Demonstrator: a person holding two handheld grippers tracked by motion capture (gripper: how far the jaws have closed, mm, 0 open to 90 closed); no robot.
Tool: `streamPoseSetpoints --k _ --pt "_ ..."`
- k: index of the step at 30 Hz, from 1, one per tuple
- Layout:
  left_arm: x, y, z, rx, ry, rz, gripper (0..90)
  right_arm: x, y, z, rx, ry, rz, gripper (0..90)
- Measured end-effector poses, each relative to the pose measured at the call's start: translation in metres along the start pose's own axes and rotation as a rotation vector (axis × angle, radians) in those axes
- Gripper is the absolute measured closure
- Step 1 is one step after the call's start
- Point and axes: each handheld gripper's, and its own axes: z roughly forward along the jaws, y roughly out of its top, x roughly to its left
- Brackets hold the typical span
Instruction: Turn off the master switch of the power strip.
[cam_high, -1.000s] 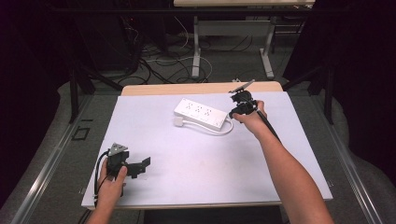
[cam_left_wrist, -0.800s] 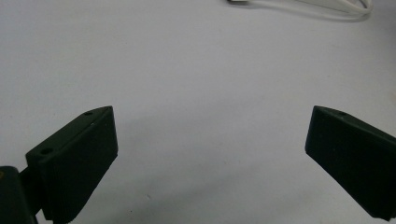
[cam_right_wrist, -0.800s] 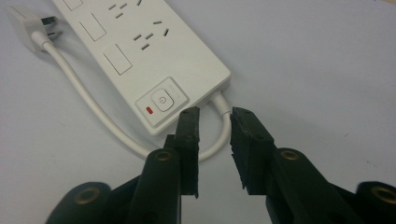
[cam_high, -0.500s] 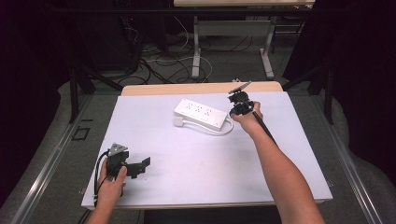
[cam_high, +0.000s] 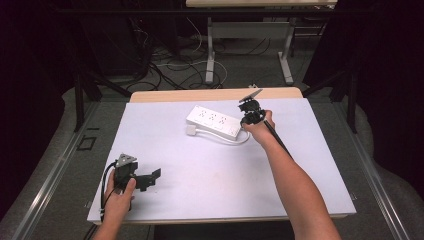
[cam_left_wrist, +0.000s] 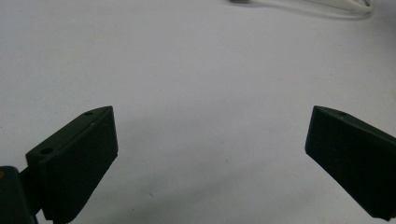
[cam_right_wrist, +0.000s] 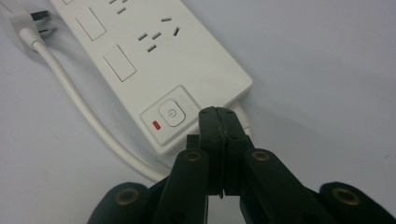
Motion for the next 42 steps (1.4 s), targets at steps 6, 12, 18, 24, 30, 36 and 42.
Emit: streamPoseSetpoints --k 6,12,18,24,30,36,42 --pt "0.0 0.0 0.0 -0.001 -0.003 -0.005 2.5 0.009 0.001 0.006 0.002 0.01 -0.004 90.0" --pt "0.0 0.0 0.0 -0.002 -0.002 -0.006 2.5 0.017 0.001 0.011 0.023 0.015 -0.009 90.0" --pt "0.0 0.0 0.0 -0.002 -0.004 -0.005 2.5 0.023 0.001 0.017 0.003 0.025 -0.036 90.0" --pt "0.001 0.0 -0.001 0.008 -0.008 -0.004 2.6 0.023 0.003 0.023 0.008 0.02 -0.036 90.0" --pt "0.002 0.0 -0.001 0.004 -0.005 0.002 2.6 0.023 0.005 0.027 0.04 0.006 -0.012 89.7" --pt "0.003 0.0 -0.001 -0.001 -0.005 0.0 2.6 0.025 0.007 0.029 0.057 -0.011 -0.035 90.0" --pt "0.002 0.0 0.0 -0.002 -0.006 0.0 2.6 0.027 0.005 0.031 0.028 -0.011 -0.048 90.0"
